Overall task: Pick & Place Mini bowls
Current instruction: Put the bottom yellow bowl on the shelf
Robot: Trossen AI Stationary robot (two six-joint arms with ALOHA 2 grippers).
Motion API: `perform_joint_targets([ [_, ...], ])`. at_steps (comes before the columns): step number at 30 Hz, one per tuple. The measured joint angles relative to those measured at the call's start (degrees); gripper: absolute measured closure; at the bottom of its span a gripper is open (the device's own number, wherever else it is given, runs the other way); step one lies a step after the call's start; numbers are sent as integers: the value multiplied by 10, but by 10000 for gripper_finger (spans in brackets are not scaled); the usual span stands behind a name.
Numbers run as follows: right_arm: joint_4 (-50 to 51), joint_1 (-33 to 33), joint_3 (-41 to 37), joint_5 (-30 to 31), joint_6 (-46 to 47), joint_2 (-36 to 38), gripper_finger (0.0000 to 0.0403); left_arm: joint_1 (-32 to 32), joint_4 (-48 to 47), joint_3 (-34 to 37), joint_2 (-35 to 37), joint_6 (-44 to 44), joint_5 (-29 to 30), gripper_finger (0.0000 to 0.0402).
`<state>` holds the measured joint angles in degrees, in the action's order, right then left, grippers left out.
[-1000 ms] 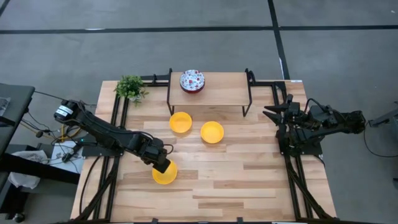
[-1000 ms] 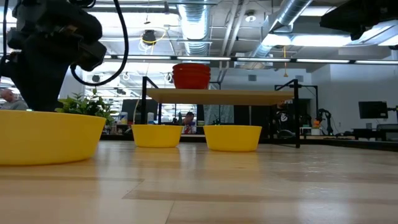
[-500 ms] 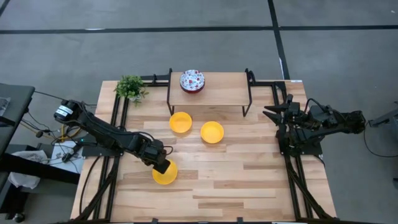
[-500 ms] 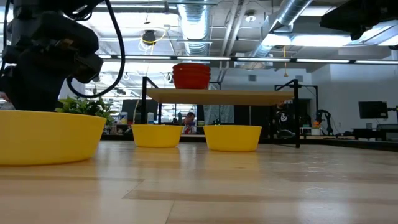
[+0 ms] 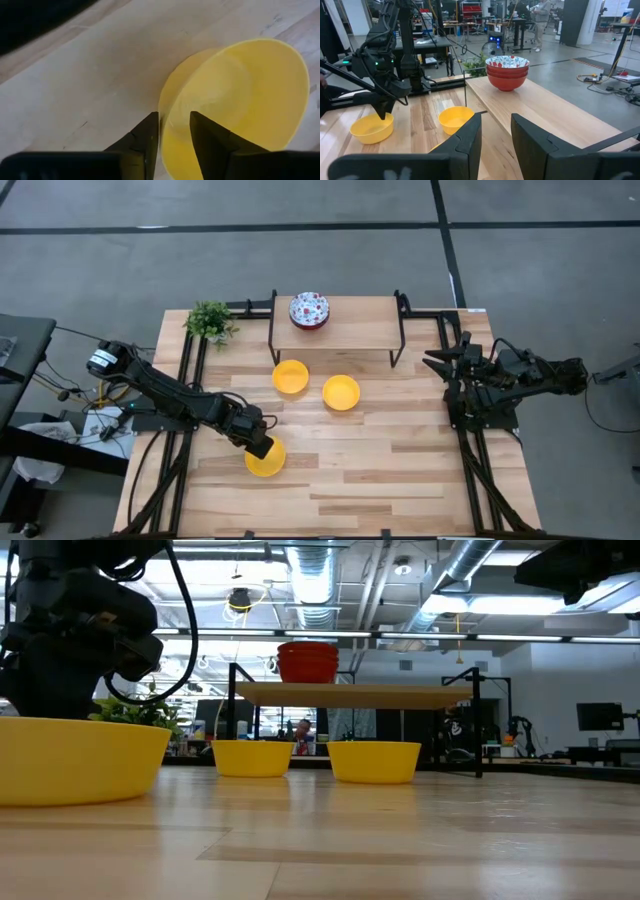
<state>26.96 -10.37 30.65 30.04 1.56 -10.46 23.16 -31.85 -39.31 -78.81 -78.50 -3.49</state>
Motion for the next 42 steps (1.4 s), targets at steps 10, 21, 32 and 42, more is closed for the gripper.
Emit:
perform_joint_targets([
  [10, 0, 0, 0, 0, 0, 0, 308, 0, 4, 0, 0, 0, 0, 345],
  [21, 0, 0, 0, 0, 0, 0, 308, 0, 11, 0, 0, 0, -10, 394],
  [32, -77, -1, 0, -1, 1, 0, 308, 0, 72, 0, 3, 2, -13, 396],
  [42, -95, -1, 0, -7, 169, -2, 308, -28, 113, -4, 96, 18, 45, 397],
])
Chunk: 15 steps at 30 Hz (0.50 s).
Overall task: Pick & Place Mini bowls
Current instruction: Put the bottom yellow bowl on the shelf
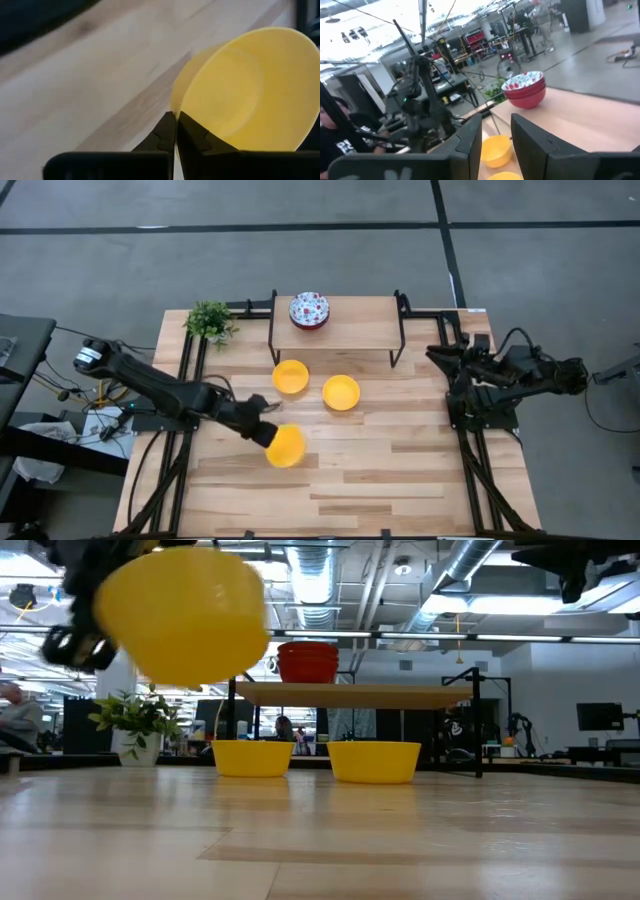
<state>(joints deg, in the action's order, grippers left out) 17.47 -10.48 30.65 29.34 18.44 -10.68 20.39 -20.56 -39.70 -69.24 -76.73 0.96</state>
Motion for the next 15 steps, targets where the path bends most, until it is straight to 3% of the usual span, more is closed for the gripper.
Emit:
perform_joint_targets([
  [5, -1, 0, 0, -9, 16, -21, 308, -44, 1, -38, 31, 48, 36, 397],
  [15, -46, 0, 0, -9, 12, -77, 308, -103, 11, -153, 31, 153, 50, 398],
])
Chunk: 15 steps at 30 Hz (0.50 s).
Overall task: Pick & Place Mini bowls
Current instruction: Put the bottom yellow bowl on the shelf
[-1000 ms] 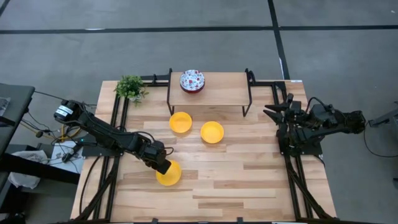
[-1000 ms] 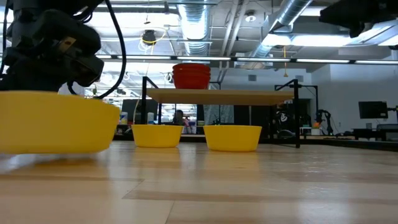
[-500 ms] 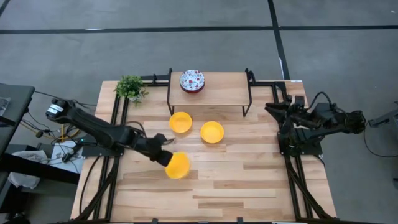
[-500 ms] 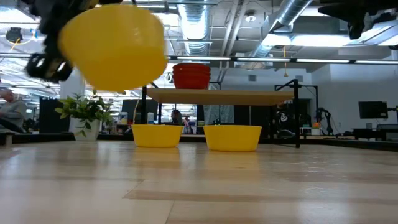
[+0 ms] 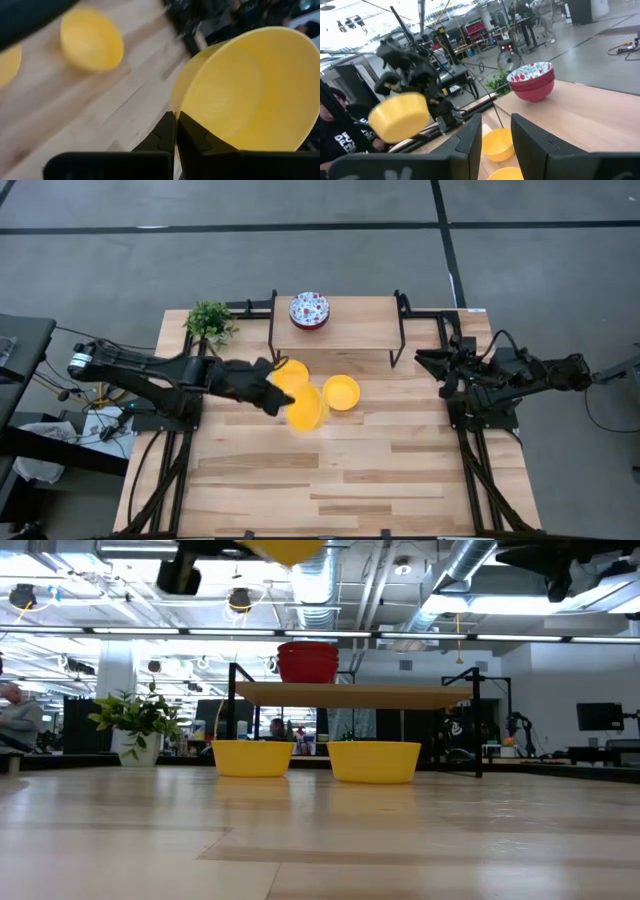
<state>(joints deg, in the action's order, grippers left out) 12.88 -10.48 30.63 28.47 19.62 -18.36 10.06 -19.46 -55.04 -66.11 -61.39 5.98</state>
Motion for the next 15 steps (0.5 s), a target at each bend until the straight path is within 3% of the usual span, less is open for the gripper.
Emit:
perform_joint_targets([
  [10, -27, 1, 0, 0, -2, -27, 308, -1, 8, -104, -33, 89, 88, 398],
  [15, -27, 1, 0, 1, -2, -27, 308, -7, 11, -175, -93, 153, 90, 398],
])
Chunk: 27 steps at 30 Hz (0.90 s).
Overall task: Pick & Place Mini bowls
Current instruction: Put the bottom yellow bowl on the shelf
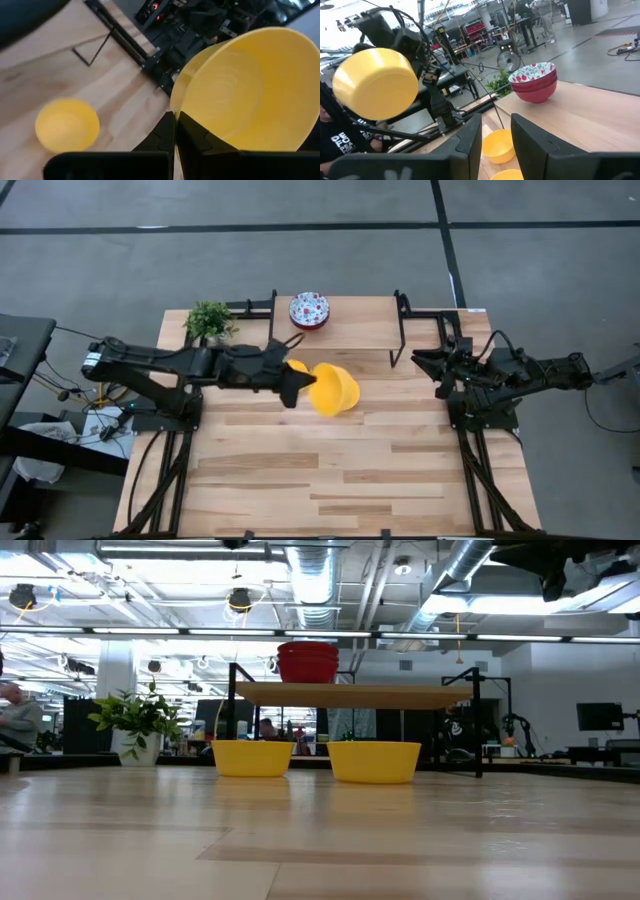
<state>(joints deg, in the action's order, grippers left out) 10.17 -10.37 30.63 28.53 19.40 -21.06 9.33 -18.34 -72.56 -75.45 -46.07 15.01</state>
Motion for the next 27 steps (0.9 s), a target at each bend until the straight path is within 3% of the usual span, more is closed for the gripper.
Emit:
perform_joint_targets([
  [12, -1, 0, 0, 1, -4, 1, 308, -40, 1, -175, -133, 183, 8, 398],
  [16, -6, 0, 0, 3, -5, 1, 308, -45, 0, -232, -169, 266, 69, 398],
  [22, -44, 0, 0, 39, -47, 0, 308, -52, 1, -293, -211, 409, 215, 398],
  [27, -111, 0, 0, 71, -115, -3, 308, -82, 4, -309, -230, 433, 244, 397],
])
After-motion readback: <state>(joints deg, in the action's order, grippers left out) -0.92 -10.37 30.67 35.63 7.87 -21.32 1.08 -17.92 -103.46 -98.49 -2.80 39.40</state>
